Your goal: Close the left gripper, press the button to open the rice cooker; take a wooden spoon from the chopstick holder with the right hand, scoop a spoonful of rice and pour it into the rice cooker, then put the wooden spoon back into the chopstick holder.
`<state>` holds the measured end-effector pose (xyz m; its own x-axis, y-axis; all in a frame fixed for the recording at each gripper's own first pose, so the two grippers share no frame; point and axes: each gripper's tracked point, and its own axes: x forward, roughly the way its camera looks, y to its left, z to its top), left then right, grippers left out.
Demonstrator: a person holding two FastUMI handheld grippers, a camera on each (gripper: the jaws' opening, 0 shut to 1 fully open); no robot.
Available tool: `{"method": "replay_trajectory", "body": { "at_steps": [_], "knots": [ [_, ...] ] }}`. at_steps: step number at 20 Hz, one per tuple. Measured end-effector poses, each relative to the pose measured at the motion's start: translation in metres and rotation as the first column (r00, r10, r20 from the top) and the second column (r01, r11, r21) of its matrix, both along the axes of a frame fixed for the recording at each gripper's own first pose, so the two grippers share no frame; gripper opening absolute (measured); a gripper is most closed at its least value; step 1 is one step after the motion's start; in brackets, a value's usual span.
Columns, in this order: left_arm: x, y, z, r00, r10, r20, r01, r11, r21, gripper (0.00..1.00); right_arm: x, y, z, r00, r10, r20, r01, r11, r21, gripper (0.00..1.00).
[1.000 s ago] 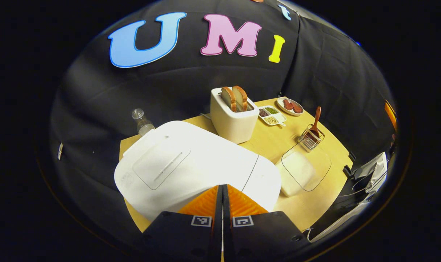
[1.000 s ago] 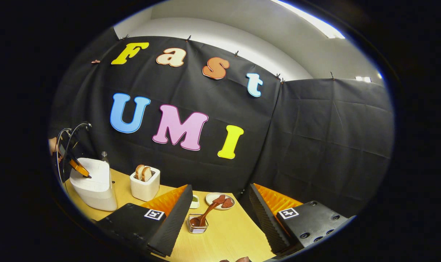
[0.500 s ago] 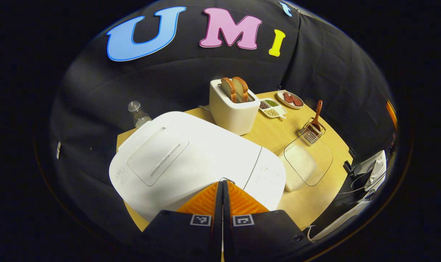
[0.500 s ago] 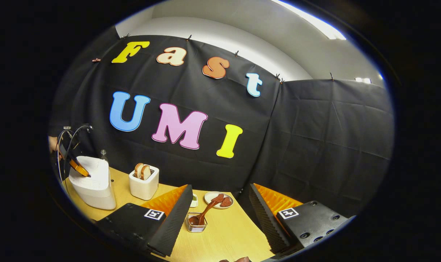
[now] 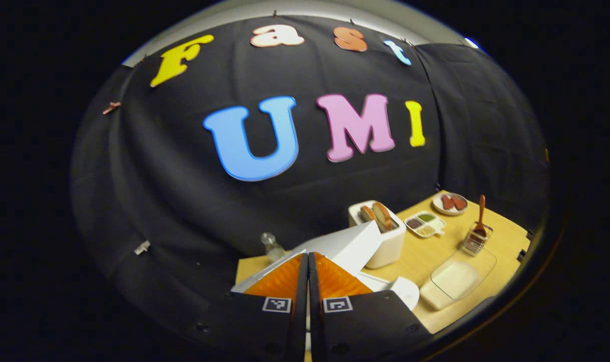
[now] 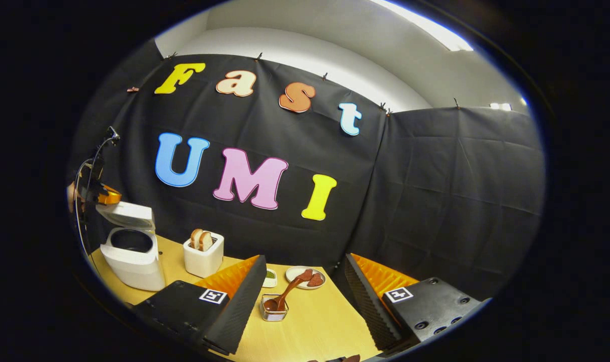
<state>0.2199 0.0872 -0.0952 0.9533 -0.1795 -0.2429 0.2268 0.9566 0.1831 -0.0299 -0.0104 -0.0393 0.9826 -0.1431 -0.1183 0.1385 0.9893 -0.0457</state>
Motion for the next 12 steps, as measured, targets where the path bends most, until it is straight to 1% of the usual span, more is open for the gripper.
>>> {"method": "replay_trajectory", "body": {
  "at_steps": [2,4,6,8,11,12],
  "knots": [
    [-0.013,0.009,0.023,0.996,0.041,0.076,-0.037,0.998,-0.05,0.12,-0.002,-0.005,0.005,1.0,-0.009,0.025,0.009,1.0,-0.004,0.97],
    [-0.027,0.018,0.043,0.985,0.089,0.151,-0.075,0.993,-0.092,0.11,-0.005,-0.005,0.008,0.999,-0.002,0.043,0.004,1.0,-0.026,0.98],
    [-0.048,0.016,0.06,0.971,0.125,0.203,-0.094,0.984,-0.154,0.12,-0.006,-0.003,0.009,0.998,0.017,0.056,-0.016,0.999,-0.031,0.97],
    [-0.068,0.012,0.067,0.96,0.145,0.238,-0.097,0.974,-0.203,0.15,-0.005,-0.008,0.009,0.998,0.017,0.068,-0.015,0.999,-0.03,0.97],
    [-0.097,0.01,0.081,0.94,0.182,0.288,-0.124,0.97,-0.21,0.19,-0.004,-0.014,0.011,0.995,0.013,0.094,-0.01,0.999,-0.038,0.97],
    [-0.107,0.006,0.084,0.939,0.18,0.294,-0.119,0.97,-0.212,0.25,-0.002,-0.019,0.013,0.994,0.009,0.108,-0.004,0.999,-0.044,0.97]
  ]
}}
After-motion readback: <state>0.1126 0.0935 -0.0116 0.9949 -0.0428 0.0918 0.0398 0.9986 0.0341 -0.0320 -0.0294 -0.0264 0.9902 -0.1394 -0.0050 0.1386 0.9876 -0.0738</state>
